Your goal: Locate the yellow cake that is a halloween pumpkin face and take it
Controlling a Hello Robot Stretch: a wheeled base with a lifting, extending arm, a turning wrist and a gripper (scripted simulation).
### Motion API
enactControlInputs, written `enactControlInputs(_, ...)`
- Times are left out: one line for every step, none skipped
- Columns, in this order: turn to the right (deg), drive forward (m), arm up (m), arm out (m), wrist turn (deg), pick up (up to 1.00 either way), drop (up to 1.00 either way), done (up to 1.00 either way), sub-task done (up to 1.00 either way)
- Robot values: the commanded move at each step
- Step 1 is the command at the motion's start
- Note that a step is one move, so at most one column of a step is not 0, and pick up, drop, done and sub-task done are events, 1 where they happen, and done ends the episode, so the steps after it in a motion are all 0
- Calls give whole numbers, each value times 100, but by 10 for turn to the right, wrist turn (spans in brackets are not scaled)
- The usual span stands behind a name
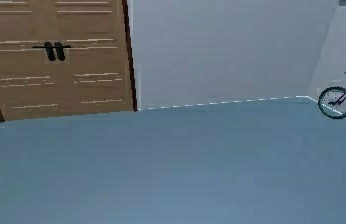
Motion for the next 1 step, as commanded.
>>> enactControlInputs(-450, 0, 0, 0, 0, 0, 0, 0, 0)
